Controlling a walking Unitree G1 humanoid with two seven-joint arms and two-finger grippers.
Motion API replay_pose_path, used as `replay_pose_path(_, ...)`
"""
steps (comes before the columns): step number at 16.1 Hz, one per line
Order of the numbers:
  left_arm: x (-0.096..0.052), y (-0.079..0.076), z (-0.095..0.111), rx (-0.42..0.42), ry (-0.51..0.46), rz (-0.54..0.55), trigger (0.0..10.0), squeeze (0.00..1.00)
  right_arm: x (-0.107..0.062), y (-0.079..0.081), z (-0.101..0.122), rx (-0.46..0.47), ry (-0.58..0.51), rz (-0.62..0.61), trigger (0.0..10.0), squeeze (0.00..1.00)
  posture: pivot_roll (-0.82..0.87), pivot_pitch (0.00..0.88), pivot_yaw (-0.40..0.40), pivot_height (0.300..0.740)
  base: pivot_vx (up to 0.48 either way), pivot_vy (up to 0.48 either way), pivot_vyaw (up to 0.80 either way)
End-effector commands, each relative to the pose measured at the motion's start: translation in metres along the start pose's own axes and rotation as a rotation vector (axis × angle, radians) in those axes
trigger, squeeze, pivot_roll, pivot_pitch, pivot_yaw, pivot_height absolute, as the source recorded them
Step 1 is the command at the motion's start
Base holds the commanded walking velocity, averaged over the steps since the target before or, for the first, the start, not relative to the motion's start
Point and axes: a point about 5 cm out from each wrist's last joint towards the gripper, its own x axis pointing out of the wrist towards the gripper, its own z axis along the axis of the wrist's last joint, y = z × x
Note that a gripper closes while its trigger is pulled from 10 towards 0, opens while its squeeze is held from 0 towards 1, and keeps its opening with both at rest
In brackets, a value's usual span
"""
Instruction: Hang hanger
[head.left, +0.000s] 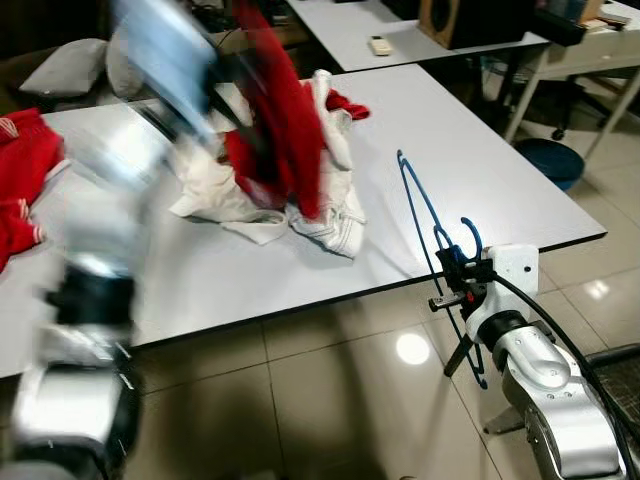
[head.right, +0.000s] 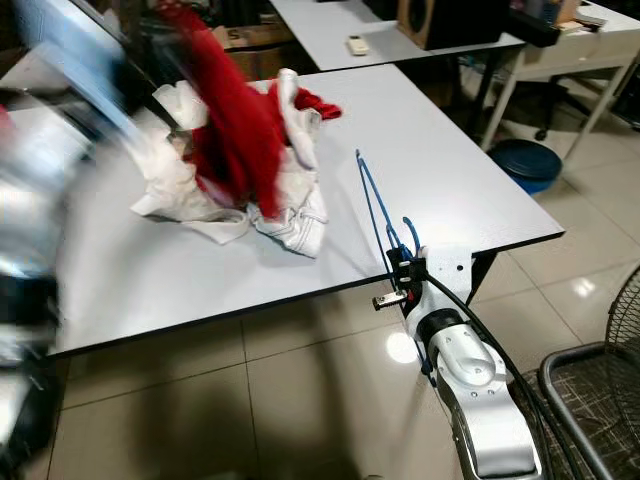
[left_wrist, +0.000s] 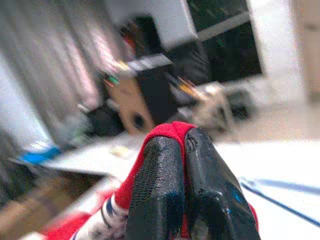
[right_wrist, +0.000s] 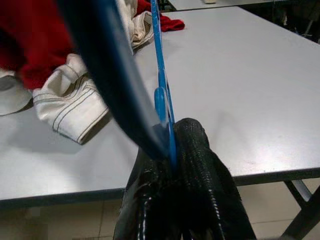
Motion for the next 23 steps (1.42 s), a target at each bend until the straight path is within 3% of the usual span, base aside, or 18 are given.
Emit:
replay_pose_path(1, 0.010, -0.022, -0.004, 0.012, 0.023, -0.080, 0.0, 0.00, -0.001, -0.001, 0.003, -0.008, -0.019, -0.011, 10.0, 0.00, -0.05, 0.000, 0.086, 0.740, 0.000, 0.000, 0.00)
replay_pose_path(2, 0.021, -0.054, -0.028, -0.045, 0.092, -0.128, 0.0, 0.00, -0.001, -0.001, 0.002, -0.008, -0.016, -0.013, 10.0, 0.00, -0.06, 0.000, 0.088, 0.740, 0.000, 0.000, 0.00)
replay_pose_path(3, 0.025, -0.072, -0.042, -0.061, 0.136, -0.161, 0.0, 0.00, -0.002, -0.001, 0.002, -0.009, -0.015, -0.014, 10.0, 0.00, -0.06, 0.000, 0.090, 0.740, 0.000, 0.000, 0.00)
replay_pose_path(4, 0.027, -0.087, -0.054, -0.077, 0.173, -0.180, 0.0, 0.00, -0.002, -0.002, 0.002, -0.009, -0.015, -0.016, 10.0, 0.00, -0.07, 0.000, 0.093, 0.740, 0.000, 0.000, 0.00)
replay_pose_path(5, 0.027, -0.092, -0.058, -0.086, 0.183, -0.184, 0.0, 0.00, -0.003, -0.002, 0.002, -0.009, -0.014, -0.017, 10.0, 0.00, -0.07, 0.000, 0.093, 0.740, 0.000, 0.000, 0.00)
replay_pose_path(6, 0.025, -0.107, -0.070, -0.118, 0.232, -0.232, 10.0, 0.00, -0.005, -0.003, 0.002, -0.011, -0.012, -0.023, 10.0, 0.00, -0.07, 0.000, 0.097, 0.740, 0.000, 0.000, 0.00)
replay_pose_path(7, 0.022, -0.115, -0.076, -0.128, 0.258, -0.290, 10.0, 1.00, -0.006, -0.003, 0.002, -0.011, -0.009, -0.027, 10.0, 0.00, -0.07, 0.000, 0.098, 0.740, 0.000, 0.000, 0.00)
replay_pose_path(10, 0.007, -0.128, -0.087, -0.077, 0.331, -0.441, 10.0, 1.00, -0.007, -0.003, 0.001, -0.011, -0.006, -0.028, 10.0, 0.00, -0.08, 0.000, 0.098, 0.740, 0.000, 0.000, 0.00)
replay_pose_path(11, 0.007, -0.128, -0.087, -0.077, 0.331, -0.441, 10.0, 1.00, -0.007, -0.003, 0.001, -0.011, -0.006, -0.028, 10.0, 0.00, -0.08, 0.000, 0.098, 0.740, 0.000, 0.000, 0.00)
replay_pose_path(14, -0.019, -0.108, -0.102, 0.010, 0.430, -0.467, 10.0, 1.00, -0.007, -0.003, 0.001, -0.011, -0.004, -0.027, 10.0, 0.00, -0.08, 0.000, 0.099, 0.740, 0.000, 0.000, 0.00)
replay_pose_path(18, -0.045, -0.070, -0.122, 0.112, 0.564, -0.349, 10.0, 1.00, -0.007, -0.005, 0.001, -0.014, -0.005, -0.033, 10.0, 0.00, -0.08, 0.000, 0.103, 0.740, 0.000, 0.000, 0.00)
replay_pose_path(19, -0.046, -0.069, -0.122, 0.117, 0.569, -0.345, 10.0, 1.00, -0.007, -0.005, 0.002, -0.014, -0.006, -0.033, 10.0, 0.00, -0.08, 0.000, 0.103, 0.740, 0.000, 0.000, 0.00)
replay_pose_path(20, -0.047, -0.060, -0.127, 0.148, 0.607, -0.264, 10.0, 0.80, -0.007, -0.005, 0.001, -0.015, -0.006, -0.033, 10.0, 0.00, -0.09, 0.000, 0.103, 0.740, 0.000, 0.000, 0.00)
replay_pose_path(21, -0.047, -0.052, -0.131, 0.159, 0.634, -0.185, 10.0, 0.20, -0.007, -0.005, 0.002, -0.015, -0.006, -0.033, 10.0, 0.00, -0.09, 0.000, 0.103, 0.740, 0.000, 0.000, 0.00)
replay_pose_path(22, -0.046, -0.050, -0.133, 0.162, 0.637, -0.151, 10.0, 0.00, -0.006, -0.004, 0.002, -0.015, -0.008, -0.032, 10.0, 0.00, -0.09, 0.000, 0.105, 0.740, 0.000, 0.000, 0.00)
replay_pose_path(23, -0.044, -0.049, -0.136, 0.161, 0.642, -0.089, 10.0, 0.00, -0.006, -0.003, 0.003, -0.015, -0.010, -0.030, 10.0, 0.00, -0.09, 0.000, 0.107, 0.740, 0.000, 0.000, 0.00)
